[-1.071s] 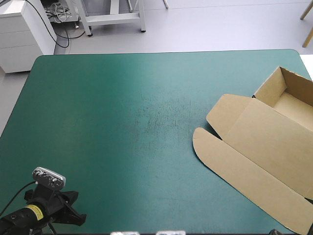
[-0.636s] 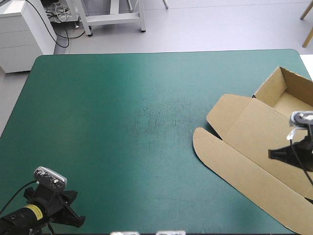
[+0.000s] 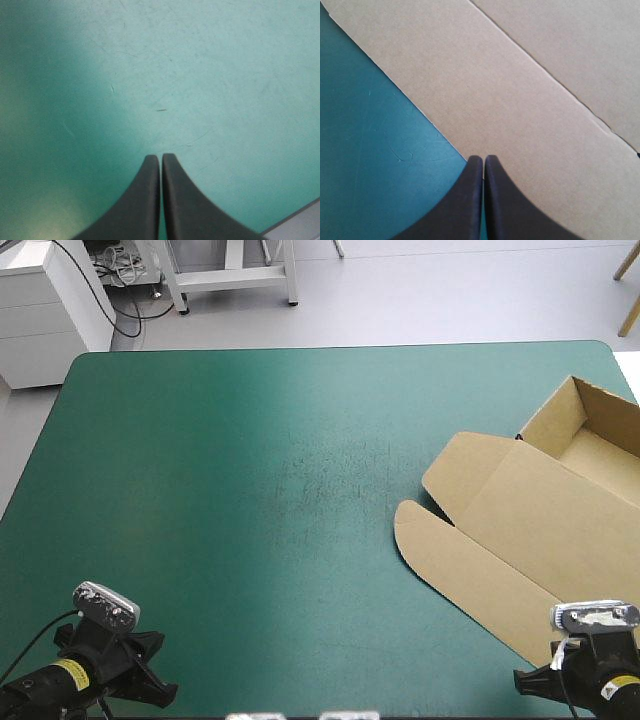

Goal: Fold the box

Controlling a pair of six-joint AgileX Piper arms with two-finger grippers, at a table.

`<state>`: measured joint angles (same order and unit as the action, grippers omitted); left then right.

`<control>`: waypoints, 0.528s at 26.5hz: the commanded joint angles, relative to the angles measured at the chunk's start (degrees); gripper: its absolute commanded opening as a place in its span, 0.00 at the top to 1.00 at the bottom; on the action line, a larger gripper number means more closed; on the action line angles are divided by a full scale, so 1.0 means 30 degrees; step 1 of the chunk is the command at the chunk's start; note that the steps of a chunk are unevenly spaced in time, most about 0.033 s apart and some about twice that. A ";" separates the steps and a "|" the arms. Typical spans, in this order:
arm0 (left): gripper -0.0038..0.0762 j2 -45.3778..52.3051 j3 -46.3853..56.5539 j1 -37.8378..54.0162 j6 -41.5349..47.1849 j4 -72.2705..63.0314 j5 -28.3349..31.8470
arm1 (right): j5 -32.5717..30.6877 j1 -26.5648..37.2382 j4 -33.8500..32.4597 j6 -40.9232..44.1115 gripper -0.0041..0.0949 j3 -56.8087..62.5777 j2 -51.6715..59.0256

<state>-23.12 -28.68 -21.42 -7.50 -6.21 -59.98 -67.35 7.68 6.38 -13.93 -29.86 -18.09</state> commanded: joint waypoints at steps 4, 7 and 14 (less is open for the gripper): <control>0.96 -0.0117 -0.0468 -0.0078 0.0126 -0.1971 0.0957 | 0.1395 -0.0017 0.0586 -0.0473 0.96 -0.0303 0.2005; 0.96 -0.0117 -0.0468 -0.0078 0.0126 -0.2704 0.0957 | 0.1350 -0.0017 0.0586 -0.0435 0.96 -0.0303 0.2709; 0.96 -0.0117 -0.0468 -0.0078 0.0126 -0.3701 0.0957 | 0.1399 -0.0017 0.0548 -0.0360 0.97 -0.0303 0.3494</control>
<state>-23.12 -28.68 -21.42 -7.37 -14.82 -60.04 -66.47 7.68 7.74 -14.85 -29.55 -7.00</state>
